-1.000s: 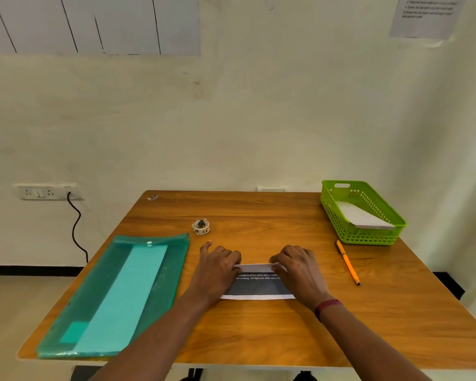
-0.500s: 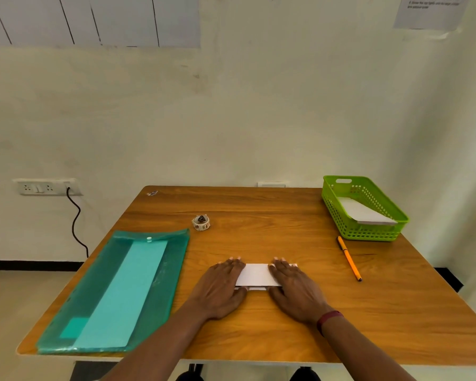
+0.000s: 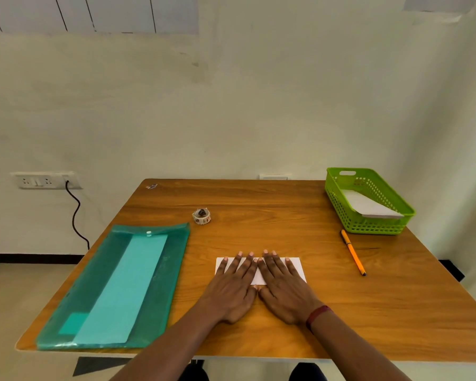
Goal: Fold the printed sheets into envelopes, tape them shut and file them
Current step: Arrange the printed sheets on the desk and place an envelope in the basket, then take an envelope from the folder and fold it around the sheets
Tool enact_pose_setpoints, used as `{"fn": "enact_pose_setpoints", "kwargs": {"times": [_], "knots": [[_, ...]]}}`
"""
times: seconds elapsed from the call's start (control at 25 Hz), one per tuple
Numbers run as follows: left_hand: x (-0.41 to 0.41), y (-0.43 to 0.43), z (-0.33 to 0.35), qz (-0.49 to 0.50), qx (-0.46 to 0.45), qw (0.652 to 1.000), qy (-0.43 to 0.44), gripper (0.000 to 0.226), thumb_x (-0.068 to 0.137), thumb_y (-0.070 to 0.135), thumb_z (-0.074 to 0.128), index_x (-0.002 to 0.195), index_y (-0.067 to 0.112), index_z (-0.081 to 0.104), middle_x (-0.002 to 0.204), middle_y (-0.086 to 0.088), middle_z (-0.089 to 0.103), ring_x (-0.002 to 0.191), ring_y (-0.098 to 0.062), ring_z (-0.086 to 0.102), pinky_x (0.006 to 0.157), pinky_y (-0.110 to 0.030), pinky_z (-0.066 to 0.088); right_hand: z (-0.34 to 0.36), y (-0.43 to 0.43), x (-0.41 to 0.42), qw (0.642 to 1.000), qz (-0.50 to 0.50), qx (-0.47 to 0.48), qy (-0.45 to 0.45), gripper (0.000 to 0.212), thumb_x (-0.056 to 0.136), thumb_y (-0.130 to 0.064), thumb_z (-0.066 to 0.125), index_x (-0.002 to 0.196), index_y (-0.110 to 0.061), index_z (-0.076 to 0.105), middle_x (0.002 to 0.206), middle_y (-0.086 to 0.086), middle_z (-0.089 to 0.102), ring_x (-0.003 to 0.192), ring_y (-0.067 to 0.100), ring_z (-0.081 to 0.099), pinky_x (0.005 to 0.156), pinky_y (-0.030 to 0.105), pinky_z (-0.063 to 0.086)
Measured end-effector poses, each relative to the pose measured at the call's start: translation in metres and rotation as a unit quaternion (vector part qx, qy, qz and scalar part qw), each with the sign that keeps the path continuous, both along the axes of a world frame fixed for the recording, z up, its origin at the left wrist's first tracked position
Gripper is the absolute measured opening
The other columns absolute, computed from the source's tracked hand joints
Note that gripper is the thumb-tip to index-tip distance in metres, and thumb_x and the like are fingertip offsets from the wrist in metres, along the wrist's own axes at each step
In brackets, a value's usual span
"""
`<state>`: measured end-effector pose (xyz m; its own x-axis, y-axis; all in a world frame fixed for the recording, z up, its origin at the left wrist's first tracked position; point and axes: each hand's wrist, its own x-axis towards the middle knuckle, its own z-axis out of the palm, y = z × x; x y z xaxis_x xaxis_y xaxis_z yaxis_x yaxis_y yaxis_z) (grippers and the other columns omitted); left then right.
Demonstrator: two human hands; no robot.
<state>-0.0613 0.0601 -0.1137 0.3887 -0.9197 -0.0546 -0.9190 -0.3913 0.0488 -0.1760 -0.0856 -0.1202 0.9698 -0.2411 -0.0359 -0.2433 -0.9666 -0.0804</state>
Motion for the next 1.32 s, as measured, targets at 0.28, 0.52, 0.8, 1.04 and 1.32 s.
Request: {"fn": "enact_pose_setpoints", "kwargs": {"times": [0.28,0.52,0.8,1.04,1.32], "knots": [[0.003,0.003,-0.006,0.064,-0.009,0.998,0.010,0.070,0.097,0.059,0.010,0.155,0.026,-0.011,0.162,0.002,-0.019,0.149,-0.018,-0.019,0.121,-0.046,-0.008,-0.001,-0.003,-0.001,1.000,-0.029,0.004,-0.006,0.075,0.092,-0.066,0.004,0.154,-0.024,-0.009,0.161,0.001,-0.017,0.148,0.018,-0.017,0.117,0.038,-0.013],[0.004,0.005,-0.007,0.107,-0.021,0.994,0.019,0.075,0.095,0.065,0.010,0.155,0.025,-0.011,0.163,-0.001,-0.016,0.149,-0.021,-0.018,0.121,-0.045,-0.007,-0.001,0.000,-0.004,0.996,-0.090,0.003,-0.017,0.083,0.088,-0.074,0.001,0.154,-0.026,-0.007,0.162,0.004,-0.013,0.149,0.021,-0.014,0.119,0.042,-0.009],[0.003,0.006,-0.008,0.112,-0.029,0.993,0.018,0.075,0.094,0.065,0.010,0.155,0.026,-0.010,0.163,-0.002,-0.017,0.149,-0.022,-0.018,0.121,-0.046,-0.007,-0.003,0.000,-0.004,0.995,-0.093,-0.002,-0.020,0.083,0.086,-0.075,-0.001,0.154,-0.027,-0.009,0.162,0.002,-0.013,0.149,0.020,-0.015,0.119,0.041,-0.010],[0.002,0.009,-0.010,0.119,-0.061,0.991,0.028,0.076,0.094,0.066,0.013,0.156,0.026,-0.006,0.164,-0.002,-0.011,0.150,-0.021,-0.013,0.122,-0.043,-0.006,-0.001,0.002,-0.006,0.995,-0.094,-0.006,-0.023,0.081,0.088,-0.074,0.000,0.154,-0.027,-0.008,0.162,0.001,-0.014,0.148,0.019,-0.016,0.119,0.040,-0.009],[0.047,0.052,0.017,0.160,-0.237,0.926,0.245,0.071,0.096,0.058,0.044,0.152,0.047,0.003,0.159,0.024,-0.002,0.142,0.002,-0.005,0.113,-0.031,0.009,0.011,0.011,-0.015,0.992,-0.082,-0.008,-0.098,0.083,0.088,-0.074,0.001,0.155,-0.027,0.013,0.163,-0.002,0.006,0.149,0.011,-0.005,0.121,0.034,-0.006]]}}
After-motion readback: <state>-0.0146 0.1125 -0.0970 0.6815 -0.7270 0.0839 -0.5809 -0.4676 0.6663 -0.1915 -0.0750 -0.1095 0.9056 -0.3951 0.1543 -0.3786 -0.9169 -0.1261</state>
